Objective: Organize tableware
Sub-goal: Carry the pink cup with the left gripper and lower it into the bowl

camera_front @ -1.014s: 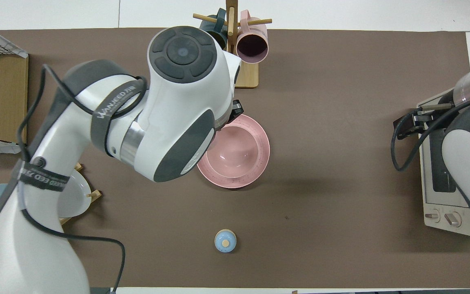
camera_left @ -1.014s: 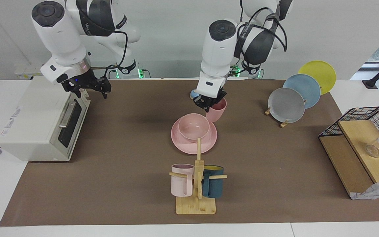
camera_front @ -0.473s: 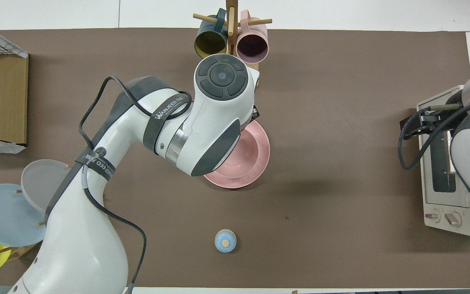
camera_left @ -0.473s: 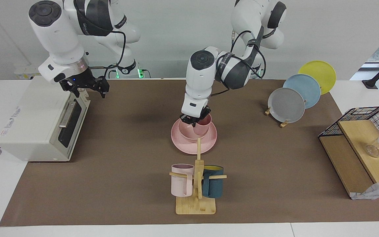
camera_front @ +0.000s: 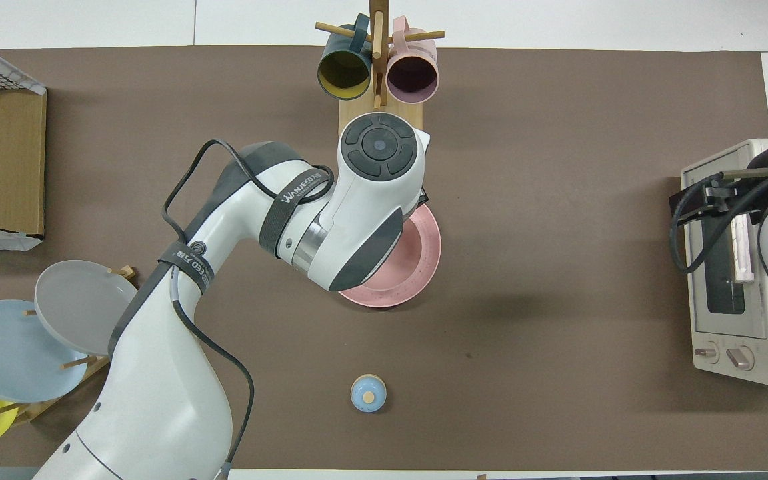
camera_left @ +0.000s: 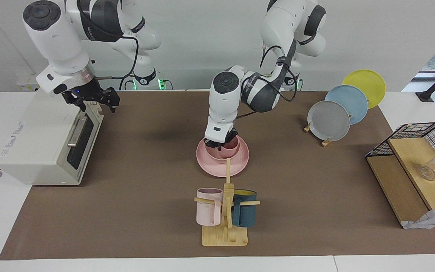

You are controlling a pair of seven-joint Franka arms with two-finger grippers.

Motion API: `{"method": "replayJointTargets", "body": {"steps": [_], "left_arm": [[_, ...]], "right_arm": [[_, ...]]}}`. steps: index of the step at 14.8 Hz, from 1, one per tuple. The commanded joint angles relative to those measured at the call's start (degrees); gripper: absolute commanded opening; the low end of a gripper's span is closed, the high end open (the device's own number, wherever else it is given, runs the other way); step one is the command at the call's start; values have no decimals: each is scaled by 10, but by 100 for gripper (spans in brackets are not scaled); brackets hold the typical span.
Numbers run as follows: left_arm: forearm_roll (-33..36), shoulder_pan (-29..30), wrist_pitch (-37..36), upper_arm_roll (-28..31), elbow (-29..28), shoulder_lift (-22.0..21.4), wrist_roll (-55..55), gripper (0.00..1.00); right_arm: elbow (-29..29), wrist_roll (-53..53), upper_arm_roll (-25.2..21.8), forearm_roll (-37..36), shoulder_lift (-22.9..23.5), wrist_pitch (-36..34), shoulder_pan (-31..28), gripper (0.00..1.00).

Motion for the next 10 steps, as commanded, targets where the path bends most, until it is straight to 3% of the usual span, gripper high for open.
{"method": "replayJointTargets", "body": {"steps": [1,4,5,6,7,10], "left_arm": [[12,-15,31,10,-29,-8,-11,0],[13,-14,33,10,-29,-8,-10,0],[13,-14,33,9,-30,-8,-10,20],[13,-15,32,10,-31,-8,-10,87],[13,-15,25,10,-29,-9,-10,100],[13,-12,13,12,-24,-18,-7,100]], "right_arm": [[-18,-14,17,12,-15,11,-23,100],[-18,-14,20,12,-15,10,-26,100],[-18,-14,20,12,-15,11,-26,100],[-18,-11,19,12,-15,12,-26,100],[-19,-9,19,12,-15,13,-26,100],[-3,-12,16,12,-9,7,-24,100]]}}
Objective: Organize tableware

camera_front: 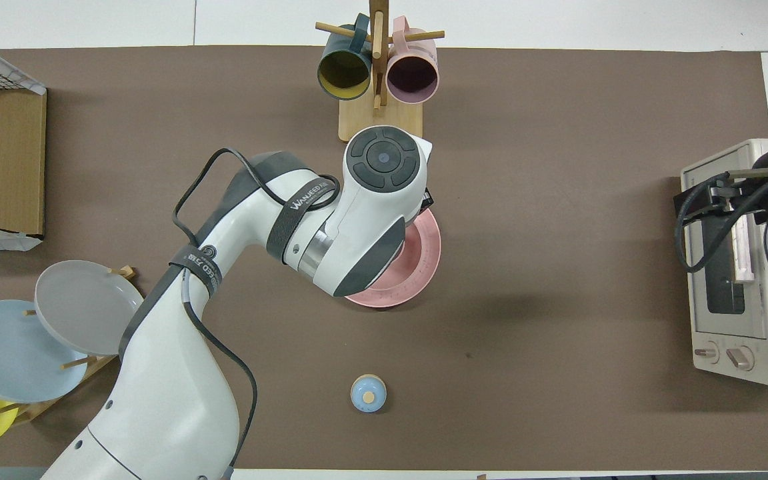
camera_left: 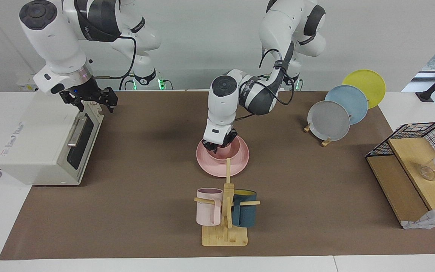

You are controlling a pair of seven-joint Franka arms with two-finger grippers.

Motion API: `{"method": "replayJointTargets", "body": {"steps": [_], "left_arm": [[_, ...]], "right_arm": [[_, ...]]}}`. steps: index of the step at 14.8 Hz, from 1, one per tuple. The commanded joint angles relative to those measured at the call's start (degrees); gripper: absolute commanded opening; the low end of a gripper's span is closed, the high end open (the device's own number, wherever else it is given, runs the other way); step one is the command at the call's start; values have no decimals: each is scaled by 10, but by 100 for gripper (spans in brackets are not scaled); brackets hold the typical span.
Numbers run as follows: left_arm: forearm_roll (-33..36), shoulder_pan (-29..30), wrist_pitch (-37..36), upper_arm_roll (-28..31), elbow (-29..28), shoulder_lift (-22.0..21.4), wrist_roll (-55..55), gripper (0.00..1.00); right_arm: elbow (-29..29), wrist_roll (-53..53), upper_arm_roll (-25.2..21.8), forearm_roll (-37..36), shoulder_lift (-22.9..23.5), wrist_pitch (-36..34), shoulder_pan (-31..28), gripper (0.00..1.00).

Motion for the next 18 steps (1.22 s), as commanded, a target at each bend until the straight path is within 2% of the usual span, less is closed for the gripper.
{"method": "replayJointTargets", "body": {"steps": [1,4,6,8,10,15,18], "left_arm": [[12,-2,-23,11,-5,-31,-5,100],[9,32,-84,11,-4,-95,21,100],[6,57,-130,12,-4,-136,52,100],[5,95,-176,12,-7,-176,108,100],[4,152,-222,11,-9,-214,185,100],[4,281,-285,12,-16,-271,407,100],[4,326,-288,12,-62,-297,499,100]], "right_arm": [[6,-12,6,12,-7,-5,-11,100],[67,-15,2,13,13,-66,-11,100],[52,-15,-8,15,10,-43,-11,100],[36,-15,-58,59,6,-33,-10,100],[34,-15,-64,64,7,-28,-8,100],[26,-21,-60,62,5,-27,-7,100],[26,-19,-61,63,2,-29,-5,100]]}}
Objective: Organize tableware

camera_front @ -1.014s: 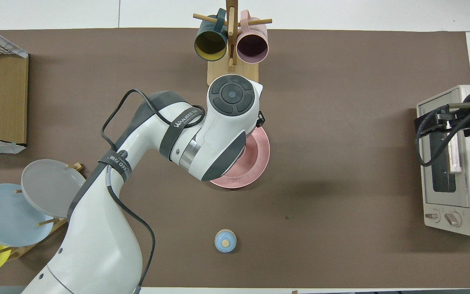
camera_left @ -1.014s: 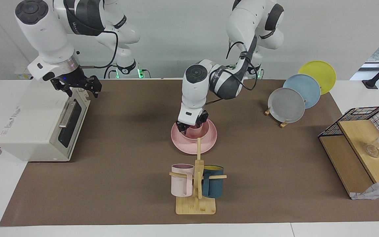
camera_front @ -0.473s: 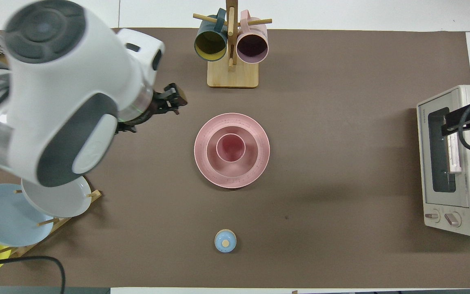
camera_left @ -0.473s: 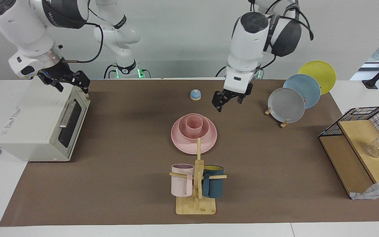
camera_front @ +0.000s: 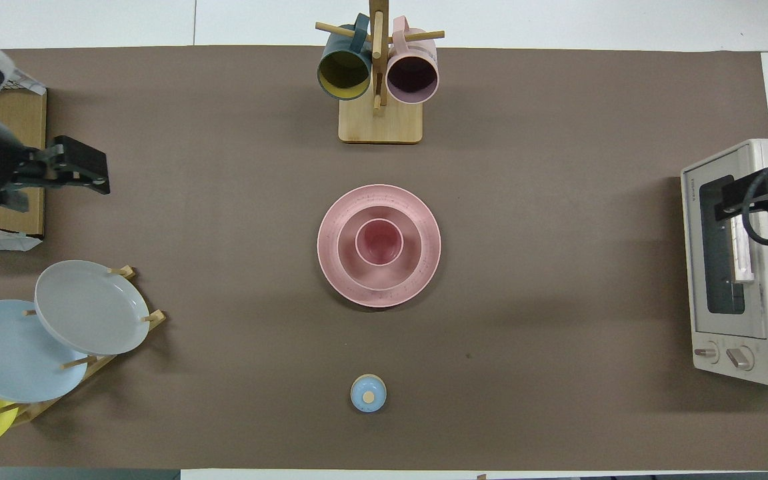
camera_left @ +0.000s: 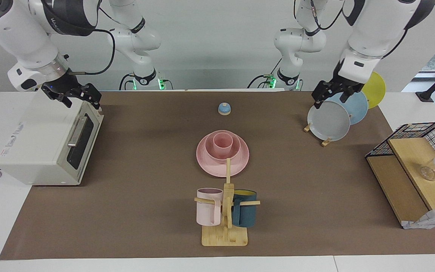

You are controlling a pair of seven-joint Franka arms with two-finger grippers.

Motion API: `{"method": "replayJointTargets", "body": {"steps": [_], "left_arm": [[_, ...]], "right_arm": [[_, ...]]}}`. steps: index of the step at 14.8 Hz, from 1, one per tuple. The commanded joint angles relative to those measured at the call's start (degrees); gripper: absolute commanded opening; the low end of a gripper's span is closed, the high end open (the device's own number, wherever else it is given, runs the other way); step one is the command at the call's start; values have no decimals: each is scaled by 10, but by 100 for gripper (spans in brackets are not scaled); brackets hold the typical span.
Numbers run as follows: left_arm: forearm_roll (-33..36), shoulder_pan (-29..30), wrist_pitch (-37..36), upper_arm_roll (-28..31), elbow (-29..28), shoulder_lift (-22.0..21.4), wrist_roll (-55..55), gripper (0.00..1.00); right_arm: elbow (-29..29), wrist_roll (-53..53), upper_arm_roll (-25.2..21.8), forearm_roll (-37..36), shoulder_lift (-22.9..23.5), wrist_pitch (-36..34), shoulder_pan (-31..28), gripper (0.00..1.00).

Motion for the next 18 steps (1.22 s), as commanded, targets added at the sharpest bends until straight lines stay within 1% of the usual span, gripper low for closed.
{"method": "replayJointTargets", "body": {"steps": [1,3,5,7,9,10,11,13,18], "left_arm": [[3,25,8,-7,-77,-43,58,100],[3,37,25,-7,-100,-52,71,100],[3,41,18,-7,-101,-56,72,100],[3,41,17,-7,-102,-56,70,100],[-6,41,17,-9,-94,-53,65,100],[-19,50,18,-15,-86,-51,64,100],[-23,70,18,-31,-76,-45,65,100],[-23,89,14,-67,-69,-44,63,100],[-22,84,4,-66,-70,-46,62,100]], "right_arm": [[-11,-10,0,10,-10,6,-1,100],[-13,-10,1,9,-14,6,4,100],[-12,-11,0,6,-15,5,7,100],[-14,-15,1,-12,-18,6,8,100],[-14,-26,1,-15,-18,10,12,100],[-14,-31,1,-15,-17,12,11,100],[-14,-32,1,-15,-18,12,11,100],[-14,-32,1,-15,-18,11,20,100],[-14,-26,1,-12,-18,12,16,100]]}}
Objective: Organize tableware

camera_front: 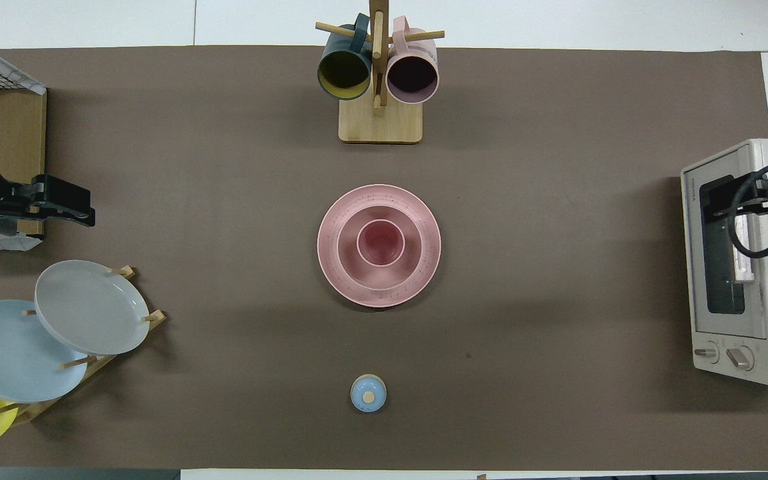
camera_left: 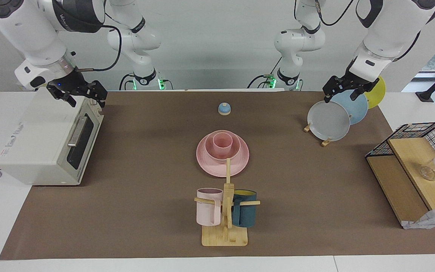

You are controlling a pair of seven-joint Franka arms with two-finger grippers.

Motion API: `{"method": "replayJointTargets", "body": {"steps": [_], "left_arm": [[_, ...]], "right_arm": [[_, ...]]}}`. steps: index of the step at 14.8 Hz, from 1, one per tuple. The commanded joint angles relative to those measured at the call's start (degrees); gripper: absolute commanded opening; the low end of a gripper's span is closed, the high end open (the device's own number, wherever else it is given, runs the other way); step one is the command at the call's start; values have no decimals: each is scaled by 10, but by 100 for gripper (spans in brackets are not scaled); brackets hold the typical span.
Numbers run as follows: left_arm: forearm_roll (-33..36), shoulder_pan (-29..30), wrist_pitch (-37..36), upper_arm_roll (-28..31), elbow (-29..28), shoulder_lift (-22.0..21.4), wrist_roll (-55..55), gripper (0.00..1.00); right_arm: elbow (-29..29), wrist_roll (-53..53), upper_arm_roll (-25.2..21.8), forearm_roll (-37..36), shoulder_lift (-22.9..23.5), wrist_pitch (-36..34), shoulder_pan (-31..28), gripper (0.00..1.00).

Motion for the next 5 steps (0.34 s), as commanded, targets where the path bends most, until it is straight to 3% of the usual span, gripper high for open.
{"method": "replayJointTargets", "body": {"steps": [1,5], "left_arm": [[-7,11,-4,-6,-2,-7,1,100],[-7,16,-4,-7,-2,-6,7,100]], "right_arm": [[-15,-8,0,-6,-11,11,-4,100],[-14,-8,0,-6,-11,8,-4,100]]}}
